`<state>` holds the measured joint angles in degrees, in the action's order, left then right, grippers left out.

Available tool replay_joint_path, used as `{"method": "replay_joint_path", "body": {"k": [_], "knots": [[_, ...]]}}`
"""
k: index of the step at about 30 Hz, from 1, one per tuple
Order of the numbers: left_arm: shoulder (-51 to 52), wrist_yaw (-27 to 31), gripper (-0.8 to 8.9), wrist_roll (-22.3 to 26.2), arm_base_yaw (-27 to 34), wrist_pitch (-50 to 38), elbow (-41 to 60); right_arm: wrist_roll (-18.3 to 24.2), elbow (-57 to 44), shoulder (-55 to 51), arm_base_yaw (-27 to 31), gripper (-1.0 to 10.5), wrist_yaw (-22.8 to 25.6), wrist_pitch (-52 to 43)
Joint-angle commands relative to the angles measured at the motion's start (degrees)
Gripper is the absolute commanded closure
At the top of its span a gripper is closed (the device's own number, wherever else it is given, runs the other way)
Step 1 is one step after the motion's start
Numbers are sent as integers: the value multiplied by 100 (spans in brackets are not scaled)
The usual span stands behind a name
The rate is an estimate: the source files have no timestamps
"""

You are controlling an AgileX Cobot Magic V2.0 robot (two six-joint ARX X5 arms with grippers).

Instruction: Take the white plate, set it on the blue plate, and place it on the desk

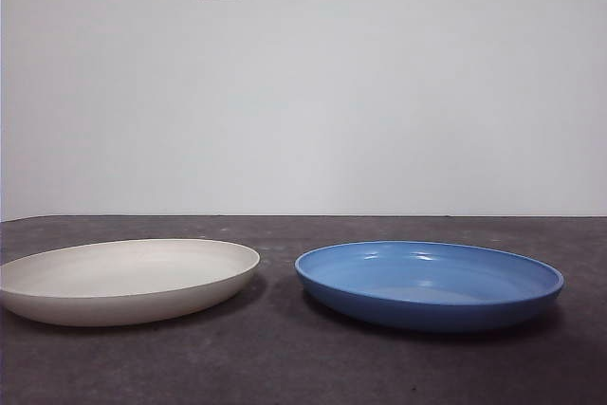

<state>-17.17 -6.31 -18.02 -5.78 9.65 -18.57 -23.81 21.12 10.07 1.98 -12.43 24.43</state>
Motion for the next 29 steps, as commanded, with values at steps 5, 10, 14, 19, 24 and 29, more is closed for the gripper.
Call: {"method": "replay_joint_path", "body": {"k": [5, 10, 14, 19, 24, 29], "knots": [[-946, -1005, 795, -107, -129, 680, -1510, 310, 1270, 898, -28, 938, -826, 647], [-1484, -1683, 795, -111, -326, 1056, -2240, 350, 1976, 1473, -299, 938, -1233, 866], [-1808, -2072, 795, -151, -649, 1220, -2629, 533, 2448, 1895, -706, 938, -1558, 1115], [-2155, -2260, 796, -37, -1182, 1604, -2944, 1093, 2865, 2306, -1209, 938, -1683, 1622], [-2509, -2763, 794, 234, -1617, 1993, -3093, 1510, 2994, 2476, -1419, 938, -2188, 1919], [-2575, -2850, 783, 260, -1853, 2028, -3093, 1545, 2994, 2461, -1423, 937, -2253, 1937]]}}
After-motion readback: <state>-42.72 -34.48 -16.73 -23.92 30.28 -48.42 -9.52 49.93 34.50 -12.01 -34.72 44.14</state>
